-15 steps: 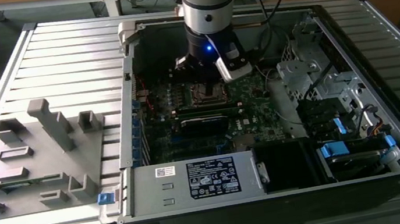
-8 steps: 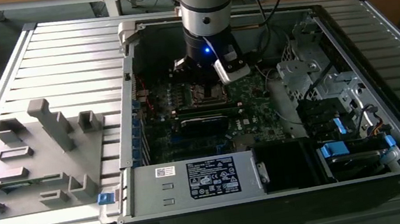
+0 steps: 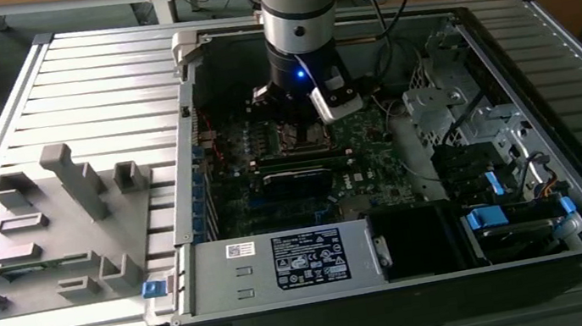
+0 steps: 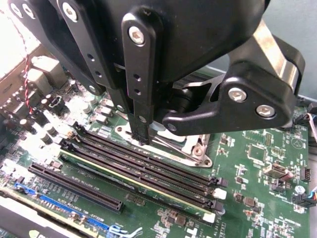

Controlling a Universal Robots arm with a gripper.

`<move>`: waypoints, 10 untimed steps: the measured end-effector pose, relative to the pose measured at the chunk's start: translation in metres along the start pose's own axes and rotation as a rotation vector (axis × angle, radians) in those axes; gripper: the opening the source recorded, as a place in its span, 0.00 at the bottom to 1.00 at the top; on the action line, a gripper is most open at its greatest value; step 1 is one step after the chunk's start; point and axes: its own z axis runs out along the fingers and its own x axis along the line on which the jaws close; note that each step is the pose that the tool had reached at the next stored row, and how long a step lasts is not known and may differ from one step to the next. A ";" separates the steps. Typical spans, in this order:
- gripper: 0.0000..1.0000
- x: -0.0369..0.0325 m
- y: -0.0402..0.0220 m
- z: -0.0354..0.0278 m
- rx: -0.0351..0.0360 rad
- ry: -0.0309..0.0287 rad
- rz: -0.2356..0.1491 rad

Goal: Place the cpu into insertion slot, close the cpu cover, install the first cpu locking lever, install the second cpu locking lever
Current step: 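Install the second cpu locking lever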

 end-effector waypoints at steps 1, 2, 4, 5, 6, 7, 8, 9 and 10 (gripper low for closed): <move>0.11 0.0001 0.0000 0.0002 0.0001 0.0001 0.000; 0.11 0.0002 0.0000 0.0002 0.0002 0.0001 0.000; 0.11 0.0002 -0.0001 0.0003 0.0002 0.0001 0.000; 0.11 0.0002 -0.0001 0.0003 0.0002 0.0001 0.000; 0.11 0.0003 -0.0001 0.0003 0.0001 0.0001 0.000; 0.11 0.0007 -0.0001 0.0005 0.0001 0.0000 0.000; 0.11 0.0011 -0.0002 0.0007 0.0000 0.0000 0.000; 0.11 0.0016 -0.0003 0.0010 -0.0001 -0.0001 0.000; 0.11 0.0020 -0.0004 0.0012 0.0001 0.0000 0.000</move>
